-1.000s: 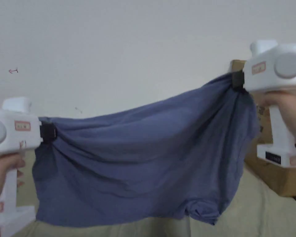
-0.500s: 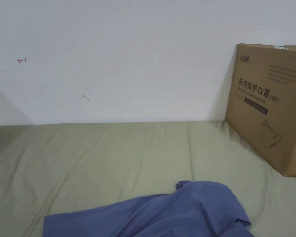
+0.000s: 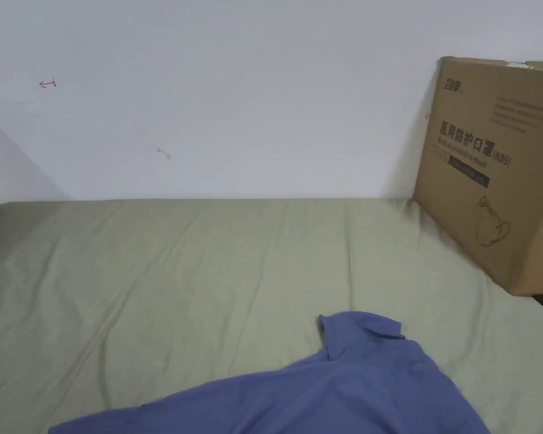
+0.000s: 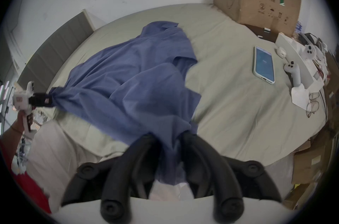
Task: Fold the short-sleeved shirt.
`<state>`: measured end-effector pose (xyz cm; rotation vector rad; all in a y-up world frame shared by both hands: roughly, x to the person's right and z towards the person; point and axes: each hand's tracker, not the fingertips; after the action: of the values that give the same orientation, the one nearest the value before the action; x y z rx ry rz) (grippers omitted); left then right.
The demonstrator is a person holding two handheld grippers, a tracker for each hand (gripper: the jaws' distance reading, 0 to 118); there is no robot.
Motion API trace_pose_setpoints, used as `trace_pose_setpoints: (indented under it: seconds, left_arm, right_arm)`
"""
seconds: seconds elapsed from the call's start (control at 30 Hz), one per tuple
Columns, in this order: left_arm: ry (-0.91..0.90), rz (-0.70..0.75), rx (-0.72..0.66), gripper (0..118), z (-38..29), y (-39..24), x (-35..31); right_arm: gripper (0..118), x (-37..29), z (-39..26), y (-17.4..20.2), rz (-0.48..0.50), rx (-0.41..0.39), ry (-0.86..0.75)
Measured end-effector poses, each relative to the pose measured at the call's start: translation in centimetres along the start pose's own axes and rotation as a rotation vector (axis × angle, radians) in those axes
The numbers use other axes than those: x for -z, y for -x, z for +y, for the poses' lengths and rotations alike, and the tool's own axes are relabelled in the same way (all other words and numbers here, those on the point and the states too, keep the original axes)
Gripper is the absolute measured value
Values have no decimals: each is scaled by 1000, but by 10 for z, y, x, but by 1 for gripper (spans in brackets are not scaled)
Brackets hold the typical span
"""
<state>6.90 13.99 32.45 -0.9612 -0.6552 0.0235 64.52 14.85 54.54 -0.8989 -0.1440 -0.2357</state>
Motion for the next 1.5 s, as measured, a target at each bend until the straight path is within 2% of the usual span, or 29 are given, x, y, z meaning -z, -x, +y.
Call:
trace_pose_setpoints:
  seconds: [0.03, 0.07, 0.1, 0.13, 0.17, 0.27, 0.33, 0.43, 0.47, 0.5, 0.53, 0.57, 0.6, 0.67, 0.77, 0.8, 0.83, 0.9, 0.93, 0.97, 1.03, 1.07, 1.1, 1.17, 1.2, 1.27, 1.33, 1.43, 1.5]
  left_arm:
    - [-10, 9, -3, 80, -1, -2, -1]
    - [-20, 17, -9, 113, -1, -2, -3]
    - [-45, 32, -15, 117, -2, -2, -7]
    - [-90, 47, -17, 116, -2, -3, -17]
    - [-154, 48, -31, 116, 0, -5, -27]
    - [-289, 95, -35, 116, 9, -19, -58]
    - [-424, 115, -46, 116, 13, -36, -70]
    - [-580, 46, -96, 115, 13, -57, -87]
    - [-675, 27, -102, 104, 7, -64, -93]
    - [-753, 27, -106, 78, 4, -72, -98]
    - [-787, 66, -91, 32, 3, -81, -102]
    - [-799, 118, -78, 0, 5, -91, -102]
    - [-819, 135, -58, 0, 5, -95, -106]
    - [-833, 83, -36, 0, 10, -96, -114]
    - [-768, 114, -49, 0, 42, -79, -121]
    - [-702, 104, -89, 0, 58, -64, -119]
    - [-589, 77, -136, 0, 81, -44, -110]
    - [-317, 23, -222, 0, 120, 0, -82]
    - [-173, 45, -257, 0, 135, 22, -59]
    - [-94, 62, -283, 0, 146, 41, -37]
    - [-70, 108, -290, 0, 155, 69, 0]
    - [-43, 155, -276, 13, 159, 80, 18]
    - [-33, 204, -274, 41, 159, 87, 35]
    - [0, 251, -264, 113, 160, 103, 66]
    - [3, 245, -282, 117, 157, 111, 82]
    - [1, 244, -289, 116, 155, 123, 105]
    - [75, 286, -271, 116, 154, 132, 128]
    - [121, 349, -203, 116, 153, 128, 150]
    - [150, 396, -74, 116, 153, 108, 156]
  right_arm:
    - [60, 2, 2, 0, -6, 20, -10]
    - [105, 3, 5, 1, -14, 33, -18]
    - [118, 2, 8, 2, -25, 39, -26]
    - [112, -2, 11, 7, -34, 50, -57]
    - [110, -14, 13, 11, -11, 53, -155]
    - [117, -31, 29, 32, -6, 51, -238]
    - [117, -43, 36, 55, 3, 61, -365]
    - [112, -68, 47, 101, 103, 77, -567]
    - [96, -76, 47, 115, 130, 69, -657]
    - [67, -81, 47, 129, 125, 58, -716]
    - [28, -80, 47, 139, 99, 38, -766]
    - [0, -80, 48, 150, 63, 2, -795]
    - [0, -80, 49, 159, 67, -19, -822]
    - [0, -80, 52, 164, 148, -58, -842]
    - [0, -82, 57, 167, 134, -162, -831]
    - [0, -84, 57, 177, 118, -205, -831]
    - [0, -83, 57, 178, 124, -214, -824]
    - [0, -76, 56, 175, 176, -253, -791]
    - [0, -71, 57, 182, 158, -281, -762]
    - [0, -66, 57, 184, 142, -294, -733]
    - [0, -52, 59, 184, 150, -289, -658]
    - [0, -44, 61, 181, 168, -275, -624]
    - [0, -38, 62, 180, 184, -262, -591]
    - [0, -26, 63, 177, 203, -227, -546]
    - [0, -21, 65, 177, 207, -212, -529]
    - [0, -11, 66, 175, 211, -191, -503]
    - [0, -2, 67, 173, 206, -182, -483]
    - [0, 10, 67, 173, 198, -185, -446]
    - [0, 15, 69, 175, 192, -185, -429]
